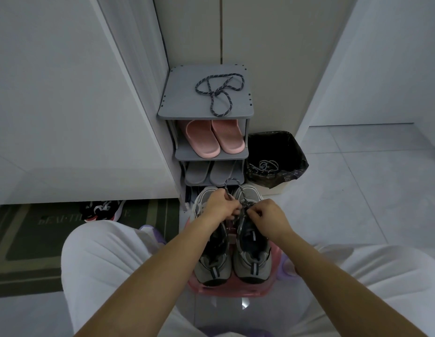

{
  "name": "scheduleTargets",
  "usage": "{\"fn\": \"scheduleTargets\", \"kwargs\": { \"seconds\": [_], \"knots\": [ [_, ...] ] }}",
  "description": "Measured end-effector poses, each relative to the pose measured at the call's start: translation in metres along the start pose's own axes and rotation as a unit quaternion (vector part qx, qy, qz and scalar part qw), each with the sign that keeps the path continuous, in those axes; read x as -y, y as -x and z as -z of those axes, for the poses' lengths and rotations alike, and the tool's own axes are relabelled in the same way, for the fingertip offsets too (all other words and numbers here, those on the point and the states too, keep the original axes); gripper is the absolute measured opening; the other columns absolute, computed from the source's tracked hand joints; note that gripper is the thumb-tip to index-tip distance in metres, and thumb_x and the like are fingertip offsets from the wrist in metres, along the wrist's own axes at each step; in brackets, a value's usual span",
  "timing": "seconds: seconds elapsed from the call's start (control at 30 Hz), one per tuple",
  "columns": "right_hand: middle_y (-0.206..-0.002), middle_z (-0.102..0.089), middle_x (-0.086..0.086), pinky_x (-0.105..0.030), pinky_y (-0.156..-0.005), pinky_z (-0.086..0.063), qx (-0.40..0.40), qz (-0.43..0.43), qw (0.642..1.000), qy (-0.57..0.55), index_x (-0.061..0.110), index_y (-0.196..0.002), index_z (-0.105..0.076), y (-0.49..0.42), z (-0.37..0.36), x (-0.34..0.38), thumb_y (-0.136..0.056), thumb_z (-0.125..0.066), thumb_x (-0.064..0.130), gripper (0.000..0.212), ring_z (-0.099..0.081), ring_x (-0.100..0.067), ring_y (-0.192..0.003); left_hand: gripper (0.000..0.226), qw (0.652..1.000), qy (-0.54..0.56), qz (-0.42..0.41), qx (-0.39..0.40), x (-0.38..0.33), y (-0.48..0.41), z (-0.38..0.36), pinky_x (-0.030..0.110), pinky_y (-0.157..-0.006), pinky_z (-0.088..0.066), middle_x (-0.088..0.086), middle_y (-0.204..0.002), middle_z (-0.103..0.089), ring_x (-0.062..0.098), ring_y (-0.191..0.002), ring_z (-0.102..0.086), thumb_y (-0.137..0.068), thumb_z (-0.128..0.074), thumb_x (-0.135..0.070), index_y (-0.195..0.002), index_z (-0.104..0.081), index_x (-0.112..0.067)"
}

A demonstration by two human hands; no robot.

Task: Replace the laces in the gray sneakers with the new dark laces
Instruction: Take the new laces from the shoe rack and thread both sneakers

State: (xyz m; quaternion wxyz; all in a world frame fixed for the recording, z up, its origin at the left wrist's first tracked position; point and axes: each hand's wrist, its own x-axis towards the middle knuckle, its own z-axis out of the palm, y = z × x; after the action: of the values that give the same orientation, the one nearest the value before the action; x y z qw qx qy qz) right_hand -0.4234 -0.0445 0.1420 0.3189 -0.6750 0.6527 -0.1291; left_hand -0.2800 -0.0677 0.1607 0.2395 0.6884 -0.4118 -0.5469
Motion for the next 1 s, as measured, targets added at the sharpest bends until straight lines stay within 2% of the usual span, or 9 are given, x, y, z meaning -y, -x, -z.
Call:
{"fn": "scheduleTargets", "kwargs": {
  "seconds": [0.1, 0.23, 0.4, 0.47, 0.53, 0.6, 0.73, 0.87, 1.0],
  "knots": [
    [-0.085, -0.064, -0.006, -0.024, -0.066, -0.037, -0.015, 0.008, 1.0, -0.009, 0.017, -0.087, -0.074, -0.001, -0.002, 0.006, -0.085, -0.062, 0.026, 0.015, -0.056, -0.018, -0.081, 0.012, 1.0, 0.008, 0.003, 0.007, -0.004, 0.002, 0.004, 0.023, -0.057, -0.053, 0.006, -0.081, -0.069, 0.012, -0.064, -0.063, -0.088, -0.057, -0.005, -0.096, -0.049, -0.007],
    [-0.079, -0.067, -0.005, -0.024, -0.061, -0.04, -0.015, -0.008, 1.0, -0.025, 0.015, -0.084, -0.075, -0.001, -0.002, 0.015, -0.084, -0.065, 0.023, 0.013, -0.056, -0.016, -0.072, 0.008, 0.999, 0.001, 0.007, 0.034, -0.004, 0.003, 0.013, 0.025, -0.062, -0.054, 0.002, -0.077, -0.069, 0.01, -0.063, -0.063, -0.089, -0.055, -0.008, -0.09, -0.048, -0.011],
    [-0.075, -0.062, 0.0, -0.033, -0.065, -0.05, 0.0, -0.024, 0.999, -0.047, 0.027, -0.06, -0.062, -0.002, 0.001, 0.023, -0.081, -0.063, 0.024, 0.021, -0.058, -0.019, -0.073, 0.006, 0.998, 0.016, 0.005, 0.052, 0.001, 0.002, 0.021, 0.021, -0.058, -0.05, 0.0, -0.076, -0.066, 0.009, -0.062, -0.06, -0.09, -0.055, -0.011, -0.086, -0.052, -0.015],
    [-0.087, -0.06, -0.001, -0.035, -0.075, -0.049, 0.003, -0.006, 1.0, -0.004, 0.025, -0.067, -0.06, -0.001, 0.003, 0.026, -0.082, -0.059, 0.026, 0.015, -0.056, -0.021, -0.084, 0.008, 0.998, 0.009, -0.011, 0.058, 0.003, 0.002, 0.021, 0.018, -0.056, -0.05, 0.0, -0.078, -0.065, 0.008, -0.063, -0.059, -0.088, -0.06, -0.016, -0.094, -0.058, -0.011],
    [-0.106, -0.055, -0.001, -0.035, -0.089, -0.041, 0.011, 0.019, 0.996, 0.091, 0.02, -0.087, -0.064, 0.001, 0.005, 0.03, -0.086, -0.054, 0.028, 0.012, -0.05, -0.021, -0.103, 0.019, 0.997, -0.014, -0.021, 0.076, 0.003, 0.003, 0.021, 0.016, -0.053, -0.049, -0.001, -0.074, -0.063, 0.007, -0.063, -0.059, -0.086, -0.066, -0.021, -0.098, -0.063, -0.007],
    [-0.118, -0.051, 0.0, -0.035, -0.094, -0.035, 0.009, 0.04, 0.988, 0.147, 0.02, -0.098, -0.064, 0.001, 0.006, 0.03, -0.09, -0.05, 0.03, 0.019, -0.045, -0.021, -0.113, 0.009, 0.994, -0.063, -0.026, 0.08, 0.001, 0.003, 0.019, 0.017, -0.05, -0.045, 0.0, -0.068, -0.06, 0.01, -0.059, -0.055, -0.086, -0.065, -0.018, -0.085, -0.062, -0.009],
    [-0.121, -0.052, -0.001, -0.036, -0.094, -0.037, -0.012, 0.017, 0.992, 0.121, 0.017, -0.099, -0.067, 0.0, 0.005, 0.021, -0.094, -0.047, 0.033, 0.026, -0.046, -0.021, -0.113, 0.031, 0.982, -0.182, -0.033, 0.043, -0.002, 0.0, 0.014, 0.015, -0.041, -0.032, 0.0, -0.056, -0.054, 0.009, -0.041, -0.043, -0.087, -0.05, -0.015, -0.056, -0.047, -0.017],
    [-0.121, -0.053, -0.003, -0.037, -0.092, -0.042, 0.008, -0.037, 0.996, 0.081, 0.012, -0.095, -0.068, 0.001, 0.007, 0.006, -0.093, -0.047, 0.031, 0.028, -0.047, -0.025, -0.114, 0.031, 0.979, -0.196, -0.037, 0.03, 0.001, -0.001, 0.01, 0.019, -0.043, -0.033, 0.003, -0.06, -0.056, 0.011, -0.044, -0.043, -0.089, -0.046, -0.011, -0.058, -0.047, -0.014],
    [-0.128, -0.05, -0.002, -0.039, -0.095, -0.042, 0.037, -0.034, 0.996, 0.07, 0.015, -0.093, -0.071, 0.003, 0.007, -0.001, -0.091, -0.05, 0.031, 0.026, -0.044, -0.027, -0.117, 0.028, 0.974, -0.221, -0.036, 0.028, 0.001, -0.002, 0.005, 0.028, -0.059, -0.038, 0.001, -0.064, -0.051, 0.015, -0.056, -0.045, -0.086, -0.05, -0.012, -0.059, -0.045, -0.019]
  ]
}}
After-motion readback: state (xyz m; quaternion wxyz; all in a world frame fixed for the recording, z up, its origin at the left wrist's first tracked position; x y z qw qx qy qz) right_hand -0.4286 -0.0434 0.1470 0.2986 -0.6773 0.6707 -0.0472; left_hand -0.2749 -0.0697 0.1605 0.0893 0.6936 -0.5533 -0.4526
